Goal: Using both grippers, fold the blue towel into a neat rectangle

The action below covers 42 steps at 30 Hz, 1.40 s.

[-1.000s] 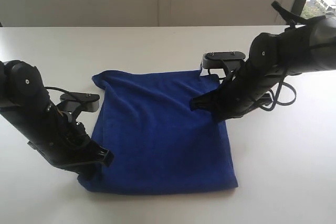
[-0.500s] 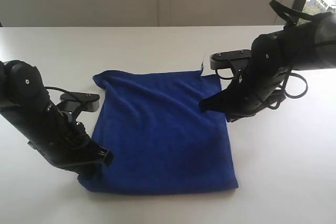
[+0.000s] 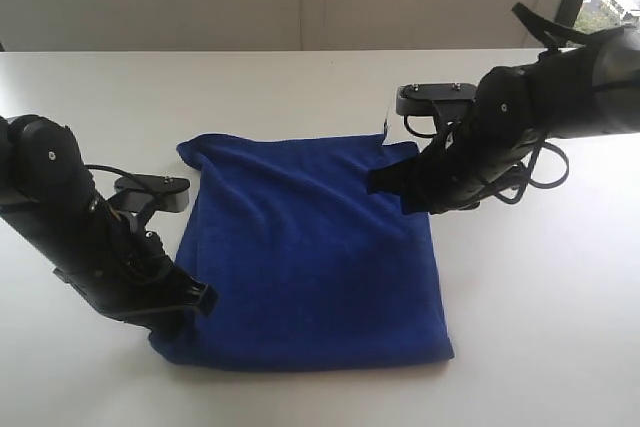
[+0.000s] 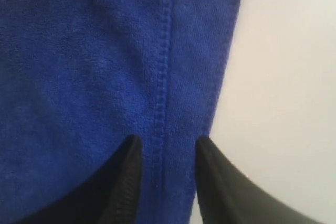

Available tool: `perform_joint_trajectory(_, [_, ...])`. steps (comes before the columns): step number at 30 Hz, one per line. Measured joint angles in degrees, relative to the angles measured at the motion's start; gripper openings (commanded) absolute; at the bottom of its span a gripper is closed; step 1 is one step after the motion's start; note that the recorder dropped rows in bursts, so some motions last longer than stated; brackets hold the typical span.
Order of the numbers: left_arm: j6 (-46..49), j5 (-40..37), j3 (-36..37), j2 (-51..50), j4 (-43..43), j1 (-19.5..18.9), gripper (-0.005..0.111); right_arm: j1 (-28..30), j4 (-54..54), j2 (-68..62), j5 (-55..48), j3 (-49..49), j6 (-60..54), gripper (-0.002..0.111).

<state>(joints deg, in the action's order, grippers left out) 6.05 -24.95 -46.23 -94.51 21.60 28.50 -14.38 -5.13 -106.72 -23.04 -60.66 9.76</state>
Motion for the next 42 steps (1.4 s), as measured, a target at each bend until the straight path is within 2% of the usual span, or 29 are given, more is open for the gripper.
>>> perform_joint_trajectory(20, [0.00, 0.61, 0.00, 0.00, 0.00, 0.00, 0.000, 0.00, -9.85, -3.16, -2.07, -0.08, -6.61, 0.034])
perform_joint_trajectory(24, [0.00, 0.61, 0.00, 0.00, 0.00, 0.00, 0.000, 0.00, -14.44, -3.16, -3.23, -0.08, -11.91, 0.034])
perform_joint_trajectory(31, [0.00, 0.61, 0.00, 0.00, 0.00, 0.00, 0.000, 0.00, -15.52, -2.96, -4.02, -0.08, -13.37, 0.033])
perform_joint_trajectory(34, [0.00, 0.61, 0.00, 0.00, 0.00, 0.00, 0.000, 0.00, -15.52, -1.84, -4.05, -0.08, -13.37, 0.027])
perform_joint_trajectory(38, [0.00, 0.61, 0.00, 0.00, 0.00, 0.00, 0.000, 0.00, -15.52, -0.95, -3.44, -0.08, -13.51, 0.009])
perform_joint_trajectory(42, [0.00, 0.61, 0.00, 0.00, 0.00, 0.00, 0.000, 0.00, -15.52, -0.95, -3.44, -0.08, -14.58, 0.001])
